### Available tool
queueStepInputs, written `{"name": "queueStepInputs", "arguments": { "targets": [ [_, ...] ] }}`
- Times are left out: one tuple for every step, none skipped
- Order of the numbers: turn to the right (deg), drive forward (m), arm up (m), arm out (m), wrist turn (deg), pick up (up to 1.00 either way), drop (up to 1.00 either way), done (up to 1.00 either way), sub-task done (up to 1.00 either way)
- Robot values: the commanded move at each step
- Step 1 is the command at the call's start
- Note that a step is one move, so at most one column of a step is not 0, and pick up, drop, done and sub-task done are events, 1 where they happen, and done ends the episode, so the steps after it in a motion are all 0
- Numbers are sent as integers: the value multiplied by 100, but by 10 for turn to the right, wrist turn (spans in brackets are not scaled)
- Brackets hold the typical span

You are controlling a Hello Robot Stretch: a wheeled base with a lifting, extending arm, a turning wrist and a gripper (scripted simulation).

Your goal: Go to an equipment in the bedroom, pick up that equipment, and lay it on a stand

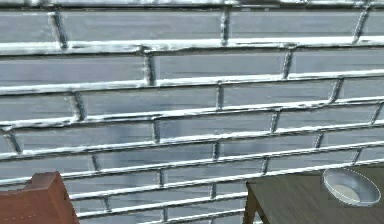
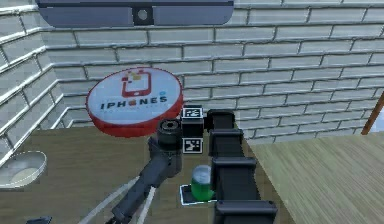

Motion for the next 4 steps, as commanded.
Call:
{"name": "queueStepInputs", "arguments": {
  "targets": [
    [0, 0, 0, 0, 450, 0, 0, 0, 0],
    [0, 0, 0, 0, 450, 0, 0, 0, 0],
    [0, 0, 0, 0, 420, 0, 0, 0, 0],
    [0, 0, -30, 0, 0, 0, 0, 0, 0]
  ]
}}
